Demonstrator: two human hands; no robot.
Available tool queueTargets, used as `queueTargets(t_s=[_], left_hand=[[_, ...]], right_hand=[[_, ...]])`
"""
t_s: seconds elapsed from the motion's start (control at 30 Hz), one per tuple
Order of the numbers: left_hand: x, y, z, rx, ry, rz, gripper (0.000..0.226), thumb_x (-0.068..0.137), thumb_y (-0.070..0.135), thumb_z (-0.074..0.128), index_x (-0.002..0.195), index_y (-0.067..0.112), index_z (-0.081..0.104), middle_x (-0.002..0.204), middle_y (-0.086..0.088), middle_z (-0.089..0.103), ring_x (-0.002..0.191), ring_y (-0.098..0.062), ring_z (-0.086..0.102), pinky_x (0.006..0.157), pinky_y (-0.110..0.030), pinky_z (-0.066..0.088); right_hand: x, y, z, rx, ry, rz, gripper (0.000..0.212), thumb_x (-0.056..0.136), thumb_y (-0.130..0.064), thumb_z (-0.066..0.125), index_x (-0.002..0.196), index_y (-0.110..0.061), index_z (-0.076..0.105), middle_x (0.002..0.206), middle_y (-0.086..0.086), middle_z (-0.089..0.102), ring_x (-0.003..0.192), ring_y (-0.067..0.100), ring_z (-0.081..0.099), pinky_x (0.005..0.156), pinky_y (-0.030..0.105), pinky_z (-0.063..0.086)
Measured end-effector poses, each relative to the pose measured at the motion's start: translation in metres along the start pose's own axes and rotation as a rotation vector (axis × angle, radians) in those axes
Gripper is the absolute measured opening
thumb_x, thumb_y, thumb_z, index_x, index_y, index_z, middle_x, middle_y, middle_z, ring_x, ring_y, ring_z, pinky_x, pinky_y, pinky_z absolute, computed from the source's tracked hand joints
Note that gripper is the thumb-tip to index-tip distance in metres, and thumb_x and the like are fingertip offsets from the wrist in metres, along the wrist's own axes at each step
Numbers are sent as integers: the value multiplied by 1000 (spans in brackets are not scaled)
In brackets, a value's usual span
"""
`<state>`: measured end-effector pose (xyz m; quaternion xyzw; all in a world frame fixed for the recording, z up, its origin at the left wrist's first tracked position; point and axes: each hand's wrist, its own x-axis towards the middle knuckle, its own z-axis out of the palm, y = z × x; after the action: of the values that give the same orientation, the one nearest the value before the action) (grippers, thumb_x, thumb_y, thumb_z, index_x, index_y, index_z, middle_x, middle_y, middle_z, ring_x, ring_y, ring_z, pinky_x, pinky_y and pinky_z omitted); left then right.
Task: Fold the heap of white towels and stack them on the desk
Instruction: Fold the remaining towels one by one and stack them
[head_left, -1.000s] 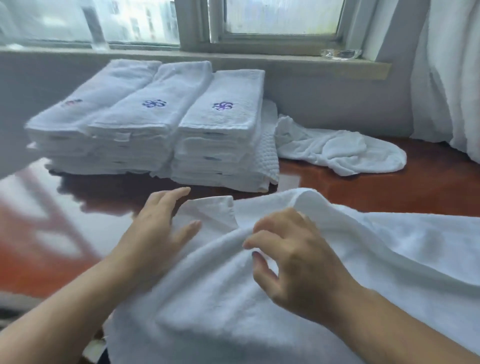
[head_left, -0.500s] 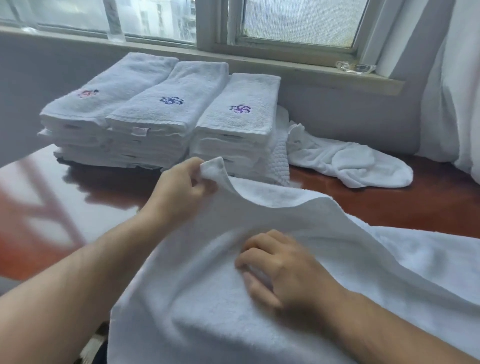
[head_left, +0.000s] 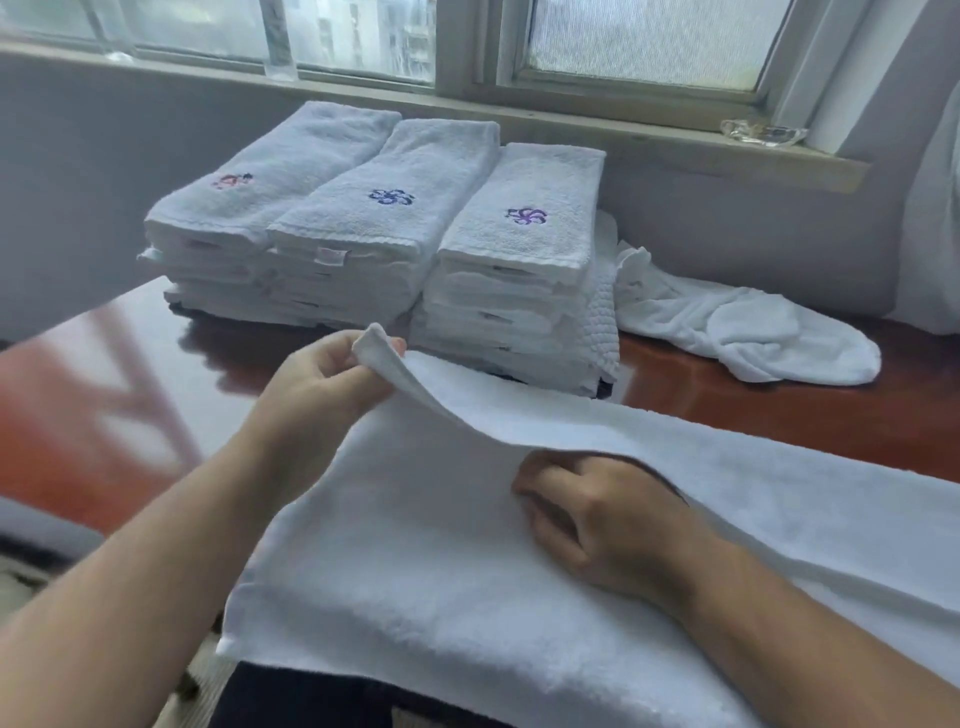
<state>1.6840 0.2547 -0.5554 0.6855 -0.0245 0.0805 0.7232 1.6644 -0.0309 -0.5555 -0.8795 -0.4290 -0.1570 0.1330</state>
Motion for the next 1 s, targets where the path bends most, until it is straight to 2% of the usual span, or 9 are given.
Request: queueTargets(t_s=[0.07,0.13,0.27,0.37,0.47,0.53,0.67,0.83,1.0], left_hand=[[-10,-9,6,-130,42,-20,32,69,30,83,94,11,77,99,-14,73,93,-25,68,91,-39,53],[-11,-10,8,-276,150,-19,9,70,11,73,77,14,78,97,-9,75,92,-21,71,83,-30,58],[-9,-11,1,-362,236,-57,33,76,-4,44,81,6,75,102,-14,75,97,-29,69,77,-33,58],[-12,-12,0,-172,184,-54,38,77,15,52,108,10,74,114,-7,74,110,-17,68,96,-35,49],[-13,-11,0,31,217,-23,33,89,25,65,121,25,69,122,7,71,116,-3,63,104,-28,43],[-13,-12,0,186,197,-4,35,91,18,70,121,35,66,124,13,67,112,3,62,100,-23,45],[-9,-9,3,424,170,-30,47,83,11,72,113,47,66,118,16,62,86,5,64,74,-11,50],[-1,8,0,508,168,-17,42,82,10,71,104,45,72,115,16,67,99,-15,67,90,-36,58],[-10,13,-3,883,86,-52,35,86,17,70,113,40,71,113,12,65,99,-8,59,78,-16,45]], right_hand=[[-2,-3,1,-113,102,-89,18,94,-19,60,83,-10,70,77,4,65,67,28,59,57,39,51],[-2,-5,3,-175,183,-175,23,96,-18,62,75,-10,68,70,4,59,64,27,54,54,39,48],[-5,-9,3,-232,347,-236,15,93,-20,72,80,-11,70,78,6,61,71,26,51,60,39,45],[-4,-9,5,-236,307,-48,26,81,-30,84,97,-15,71,93,6,65,84,26,57,67,42,48],[-2,-8,7,-156,179,36,22,86,-34,78,81,-14,70,76,1,62,68,24,59,58,39,50],[-1,-7,8,-165,139,23,26,93,-31,70,75,-13,66,72,1,59,63,23,55,53,39,48],[-1,-9,9,-123,172,-10,29,97,-29,61,76,-10,66,71,2,58,60,24,54,49,38,47],[-1,-9,5,-75,160,-64,36,100,-35,52,79,-10,68,72,1,60,61,23,56,48,37,46],[-2,-9,0,61,-97,99,39,94,-59,43,86,-29,67,78,-18,55,73,7,54,62,24,45]])
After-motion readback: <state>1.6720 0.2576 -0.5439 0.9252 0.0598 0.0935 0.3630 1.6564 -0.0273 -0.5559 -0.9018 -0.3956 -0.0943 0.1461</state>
